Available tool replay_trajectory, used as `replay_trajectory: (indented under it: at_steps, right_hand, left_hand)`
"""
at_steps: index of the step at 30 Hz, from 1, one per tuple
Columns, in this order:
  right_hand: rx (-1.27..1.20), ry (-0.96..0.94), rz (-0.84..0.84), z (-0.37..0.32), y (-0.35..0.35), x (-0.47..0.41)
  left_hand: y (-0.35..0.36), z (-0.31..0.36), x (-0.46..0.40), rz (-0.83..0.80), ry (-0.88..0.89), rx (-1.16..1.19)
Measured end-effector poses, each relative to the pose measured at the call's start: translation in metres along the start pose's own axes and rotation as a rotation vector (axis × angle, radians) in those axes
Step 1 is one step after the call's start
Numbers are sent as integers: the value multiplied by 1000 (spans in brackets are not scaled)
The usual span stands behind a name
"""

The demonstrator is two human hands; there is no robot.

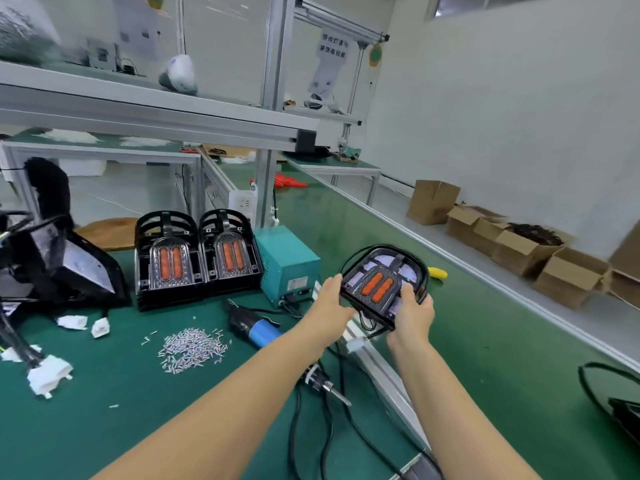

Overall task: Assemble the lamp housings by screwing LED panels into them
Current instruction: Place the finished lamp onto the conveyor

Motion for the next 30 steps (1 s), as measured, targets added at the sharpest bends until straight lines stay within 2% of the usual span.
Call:
replay_trajectory:
  at_steps: [6,13,17,20,22,25,27,30]
  right_hand:
    - [28,67,139,12,-4,-34]
    - [154,135,171,30,4,-47]
    - [321,123,175,39,0,-54]
    - [623,-5,182,29,-4,-60]
    - [861,-162,149,19,-4,-54]
    - [1139,-403,-67,22,1,-35]
    - [1268,-445,-202,34,1,-27]
    - [1314,-495,-266,45,-1,-23]
  left_hand:
    - [33,-17,-11,-134,102,-325]
    - [62,-49,-26,-300,175,-927]
    - [61,-57,-37,-312,178,-1061]
    - [61,-59,-42,-311,186,-1120]
    - [62,-61,-43,-307,188,-1146]
    - [62,-62,-43,-295,200,-1186]
    - [61,-62,-44,-283,218,-1234]
    - [58,-60,-43,-252,237,-1299]
Point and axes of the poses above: each hand's wrist, its own x-axis away from the middle knuckle, its own y-axis out of the palm, z = x × y, the point moved 4 cm from there along -x, towards the middle knuckle, and after that the axes turned 4 degrees about z, right-handed, at the moved point
